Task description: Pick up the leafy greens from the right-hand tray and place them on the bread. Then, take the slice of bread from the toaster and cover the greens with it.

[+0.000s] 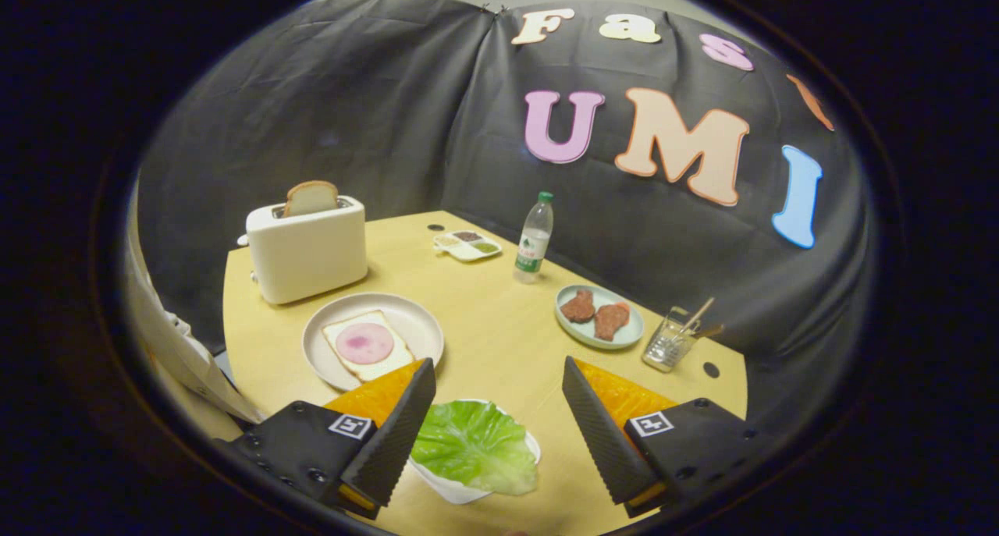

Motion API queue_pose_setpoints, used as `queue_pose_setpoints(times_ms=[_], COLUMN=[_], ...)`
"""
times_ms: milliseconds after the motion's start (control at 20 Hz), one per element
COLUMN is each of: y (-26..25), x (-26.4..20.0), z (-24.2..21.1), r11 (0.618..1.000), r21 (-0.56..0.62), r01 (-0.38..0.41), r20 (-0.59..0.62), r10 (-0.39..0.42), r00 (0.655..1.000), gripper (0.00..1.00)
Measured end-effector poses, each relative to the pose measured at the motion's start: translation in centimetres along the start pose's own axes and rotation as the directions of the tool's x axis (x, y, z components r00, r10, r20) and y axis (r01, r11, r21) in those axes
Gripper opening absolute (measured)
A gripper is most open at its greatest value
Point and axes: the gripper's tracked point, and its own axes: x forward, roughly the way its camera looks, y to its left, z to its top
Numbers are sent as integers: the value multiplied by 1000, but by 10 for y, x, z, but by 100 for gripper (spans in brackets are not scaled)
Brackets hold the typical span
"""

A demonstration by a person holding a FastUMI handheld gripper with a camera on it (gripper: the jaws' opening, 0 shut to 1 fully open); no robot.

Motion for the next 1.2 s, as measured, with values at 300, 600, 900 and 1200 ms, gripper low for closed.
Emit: queue_pose_setpoints(times_ms=[300, 600, 900, 1200], y=[9, 17, 20, 19], x=[20, 37, 48, 55], z=[-49, -85, -117, -135], r11=[998, 992, 988, 986], r21=[12, 26, 65, 107], r01=[-66, -124, -141, -132], r20=[-109, -191, -270, -320], r10=[67, 127, 154, 160], r00=[992, 973, 950, 934], gripper=[100, 100, 100, 100])
